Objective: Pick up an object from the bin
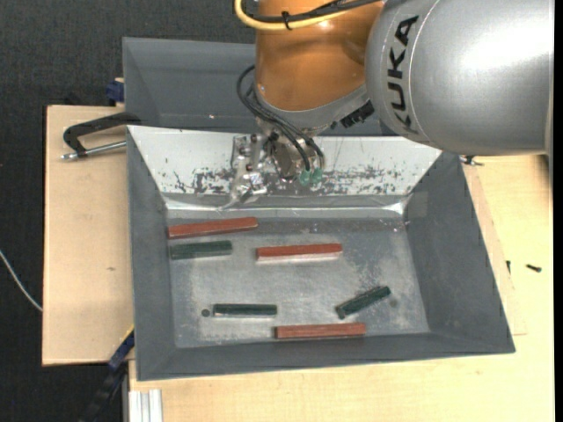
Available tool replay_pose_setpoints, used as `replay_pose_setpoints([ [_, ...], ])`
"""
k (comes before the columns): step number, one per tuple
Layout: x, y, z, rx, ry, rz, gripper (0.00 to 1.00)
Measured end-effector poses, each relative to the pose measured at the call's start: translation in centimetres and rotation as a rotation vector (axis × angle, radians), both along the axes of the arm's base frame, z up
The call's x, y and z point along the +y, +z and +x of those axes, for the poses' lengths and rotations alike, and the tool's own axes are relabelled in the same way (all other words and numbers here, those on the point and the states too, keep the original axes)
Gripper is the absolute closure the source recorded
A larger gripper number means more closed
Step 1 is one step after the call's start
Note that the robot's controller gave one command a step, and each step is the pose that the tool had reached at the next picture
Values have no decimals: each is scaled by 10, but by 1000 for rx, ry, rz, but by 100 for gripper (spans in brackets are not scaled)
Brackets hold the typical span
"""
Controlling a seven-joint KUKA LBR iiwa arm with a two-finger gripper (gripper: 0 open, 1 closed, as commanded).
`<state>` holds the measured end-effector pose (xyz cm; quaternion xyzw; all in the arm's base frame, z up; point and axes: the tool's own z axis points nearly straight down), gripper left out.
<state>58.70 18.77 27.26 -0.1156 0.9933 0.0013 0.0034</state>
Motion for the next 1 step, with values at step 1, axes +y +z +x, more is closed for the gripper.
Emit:
replay_pose_setpoints([
  [1,2,-53,-11,-1,8,0,100],
])
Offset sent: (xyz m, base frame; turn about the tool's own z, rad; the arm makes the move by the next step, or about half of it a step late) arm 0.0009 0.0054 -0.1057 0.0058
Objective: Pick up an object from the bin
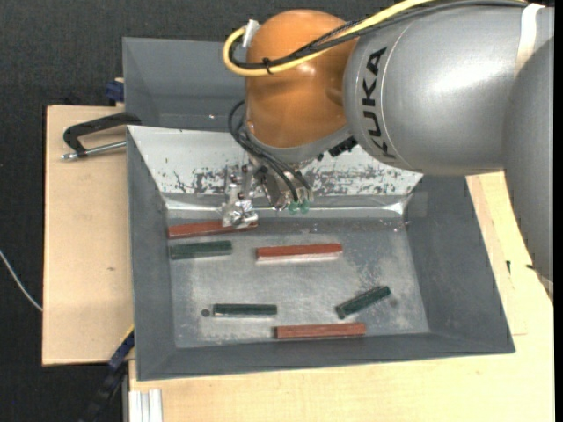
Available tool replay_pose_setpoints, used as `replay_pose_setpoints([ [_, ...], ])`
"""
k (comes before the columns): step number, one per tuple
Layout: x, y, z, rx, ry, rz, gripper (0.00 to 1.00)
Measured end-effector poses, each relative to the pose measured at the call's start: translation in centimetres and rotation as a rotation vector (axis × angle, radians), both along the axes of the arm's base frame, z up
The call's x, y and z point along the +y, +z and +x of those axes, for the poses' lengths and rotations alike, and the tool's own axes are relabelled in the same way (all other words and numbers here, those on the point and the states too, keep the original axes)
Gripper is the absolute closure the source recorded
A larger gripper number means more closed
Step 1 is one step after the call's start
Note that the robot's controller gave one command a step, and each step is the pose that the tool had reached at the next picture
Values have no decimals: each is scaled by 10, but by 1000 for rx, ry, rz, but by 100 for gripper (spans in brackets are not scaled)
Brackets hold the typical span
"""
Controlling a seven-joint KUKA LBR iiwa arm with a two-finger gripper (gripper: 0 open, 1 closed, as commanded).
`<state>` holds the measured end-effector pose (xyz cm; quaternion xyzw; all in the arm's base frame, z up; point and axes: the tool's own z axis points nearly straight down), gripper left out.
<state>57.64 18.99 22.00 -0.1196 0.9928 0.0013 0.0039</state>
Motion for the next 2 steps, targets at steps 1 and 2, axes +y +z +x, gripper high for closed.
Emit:
replay_pose_setpoints([
  [1,4,-52,12,5,-14,-1,0],
  [2,4,-52,12,5,-14,-1,0],
])
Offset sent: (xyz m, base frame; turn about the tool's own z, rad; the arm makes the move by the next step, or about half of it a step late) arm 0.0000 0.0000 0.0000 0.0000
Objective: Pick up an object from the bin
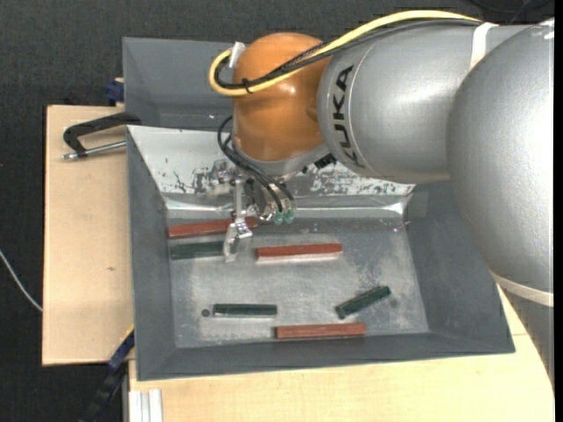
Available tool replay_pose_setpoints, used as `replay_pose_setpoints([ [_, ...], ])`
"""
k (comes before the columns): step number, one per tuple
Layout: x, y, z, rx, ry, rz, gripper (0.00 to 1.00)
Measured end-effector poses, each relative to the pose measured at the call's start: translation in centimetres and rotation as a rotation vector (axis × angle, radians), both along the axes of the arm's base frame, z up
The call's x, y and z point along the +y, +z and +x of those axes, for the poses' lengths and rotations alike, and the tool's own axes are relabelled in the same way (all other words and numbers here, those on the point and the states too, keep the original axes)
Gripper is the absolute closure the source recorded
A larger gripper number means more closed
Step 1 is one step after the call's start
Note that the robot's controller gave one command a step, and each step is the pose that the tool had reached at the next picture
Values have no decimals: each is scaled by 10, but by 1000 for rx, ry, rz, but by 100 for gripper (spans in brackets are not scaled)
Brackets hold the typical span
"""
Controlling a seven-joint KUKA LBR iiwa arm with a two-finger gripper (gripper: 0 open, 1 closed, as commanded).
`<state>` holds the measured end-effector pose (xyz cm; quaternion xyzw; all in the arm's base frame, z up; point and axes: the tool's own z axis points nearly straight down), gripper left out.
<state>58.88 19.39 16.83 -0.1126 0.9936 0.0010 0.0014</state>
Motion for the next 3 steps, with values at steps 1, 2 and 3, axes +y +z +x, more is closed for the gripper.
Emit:
replay_pose_setpoints([
  [1,19,-86,6,-8,127,5,100],
  [2,19,-86,6,-8,127,5,100],
  [3,9,84,2,-11,173,2,100],
])
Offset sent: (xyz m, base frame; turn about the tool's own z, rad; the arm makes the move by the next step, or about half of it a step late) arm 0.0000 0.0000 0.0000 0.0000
